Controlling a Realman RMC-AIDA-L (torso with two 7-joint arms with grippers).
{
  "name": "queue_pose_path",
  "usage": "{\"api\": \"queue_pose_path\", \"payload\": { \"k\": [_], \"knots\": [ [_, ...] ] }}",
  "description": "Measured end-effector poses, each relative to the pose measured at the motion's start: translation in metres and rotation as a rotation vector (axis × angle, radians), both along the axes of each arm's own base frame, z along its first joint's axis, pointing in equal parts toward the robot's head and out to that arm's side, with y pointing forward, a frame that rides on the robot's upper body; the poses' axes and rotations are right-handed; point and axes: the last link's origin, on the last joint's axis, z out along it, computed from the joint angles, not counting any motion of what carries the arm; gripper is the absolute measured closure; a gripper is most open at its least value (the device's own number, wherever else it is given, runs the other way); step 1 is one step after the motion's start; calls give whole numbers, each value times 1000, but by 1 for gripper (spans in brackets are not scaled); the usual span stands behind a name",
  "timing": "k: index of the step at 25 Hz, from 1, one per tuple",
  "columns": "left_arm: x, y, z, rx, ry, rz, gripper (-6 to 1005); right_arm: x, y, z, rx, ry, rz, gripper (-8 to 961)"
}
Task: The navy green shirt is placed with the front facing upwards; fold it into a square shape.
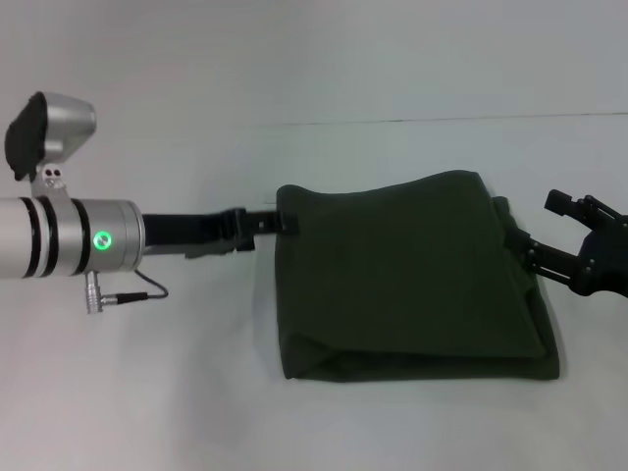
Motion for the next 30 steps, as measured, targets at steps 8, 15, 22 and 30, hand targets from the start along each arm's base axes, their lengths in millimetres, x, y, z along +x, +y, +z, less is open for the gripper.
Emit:
{"api": "queue_pose_path", "payload": {
  "k": [8, 15, 22, 30],
  "knots": [
    [6, -2, -15, -86, 57, 0, 92, 0, 0, 1, -3, -10, 6, 37],
    [4, -3, -27, -97, 80, 17, 93, 0, 0, 1, -5, -13, 9, 37],
    [2, -4, -34, -90, 104, 24, 94, -1, 0, 1, -7, -13, 9, 38],
    [2, -5, -38, -94, 103, 30, 97, -1, 0, 0, -11, -6, 5, 37]
  ]
}}
